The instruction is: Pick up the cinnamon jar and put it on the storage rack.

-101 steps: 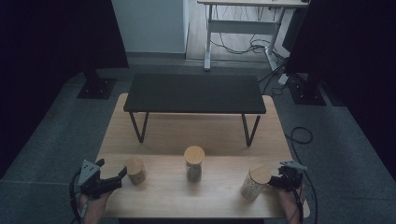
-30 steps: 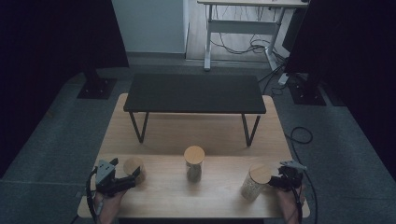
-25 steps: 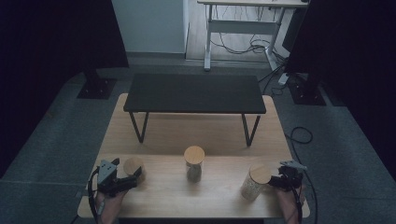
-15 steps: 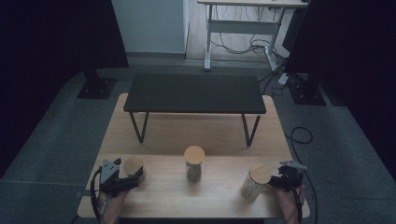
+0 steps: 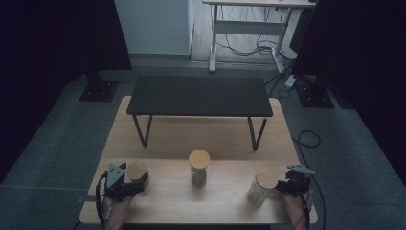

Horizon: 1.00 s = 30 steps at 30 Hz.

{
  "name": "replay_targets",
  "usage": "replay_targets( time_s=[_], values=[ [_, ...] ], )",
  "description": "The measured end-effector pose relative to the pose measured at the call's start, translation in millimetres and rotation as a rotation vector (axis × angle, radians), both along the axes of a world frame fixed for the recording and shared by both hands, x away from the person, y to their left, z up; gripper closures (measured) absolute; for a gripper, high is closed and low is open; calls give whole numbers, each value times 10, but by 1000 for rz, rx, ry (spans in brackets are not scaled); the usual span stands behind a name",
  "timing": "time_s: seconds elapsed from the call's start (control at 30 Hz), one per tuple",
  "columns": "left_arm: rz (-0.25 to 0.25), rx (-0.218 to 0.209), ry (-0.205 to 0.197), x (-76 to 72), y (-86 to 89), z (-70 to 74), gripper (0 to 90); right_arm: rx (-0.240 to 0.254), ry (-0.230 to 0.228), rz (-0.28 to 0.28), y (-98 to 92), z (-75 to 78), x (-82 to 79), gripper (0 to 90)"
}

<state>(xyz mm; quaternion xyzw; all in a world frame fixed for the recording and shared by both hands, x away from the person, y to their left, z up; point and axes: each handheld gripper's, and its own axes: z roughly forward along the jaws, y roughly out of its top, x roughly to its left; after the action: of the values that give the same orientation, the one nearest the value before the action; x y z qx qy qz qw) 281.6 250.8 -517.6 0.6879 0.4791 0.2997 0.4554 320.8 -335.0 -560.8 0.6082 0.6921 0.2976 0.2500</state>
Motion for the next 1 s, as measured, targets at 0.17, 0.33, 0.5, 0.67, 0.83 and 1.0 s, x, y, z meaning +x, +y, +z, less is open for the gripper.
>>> replay_targets(
  time_s=[0.17, 0.33, 0.5, 0.67, 0.83, 1.0],
  values=[
    [-5, 17, 10, 9, -18, -17, 84, 0, 0, 0, 0, 0, 0, 21],
    [-8, 34, 23, 20, -30, -42, 114, 0, 0, 0, 0, 0, 0, 21],
    [-5, 39, 30, 23, -30, -53, 151, 0, 0, 0, 0, 0, 0, 21],
    [-4, 41, 38, 21, -27, -60, 196, 0, 0, 0, 0, 0, 0, 21],
    [-3, 40, 40, 13, -39, -61, 231, 0, 0, 0, 0, 0, 0, 21],
    [3, 38, 42, 10, -43, -61, 239, 0, 0, 0, 0, 0, 0, 21]
  ],
)
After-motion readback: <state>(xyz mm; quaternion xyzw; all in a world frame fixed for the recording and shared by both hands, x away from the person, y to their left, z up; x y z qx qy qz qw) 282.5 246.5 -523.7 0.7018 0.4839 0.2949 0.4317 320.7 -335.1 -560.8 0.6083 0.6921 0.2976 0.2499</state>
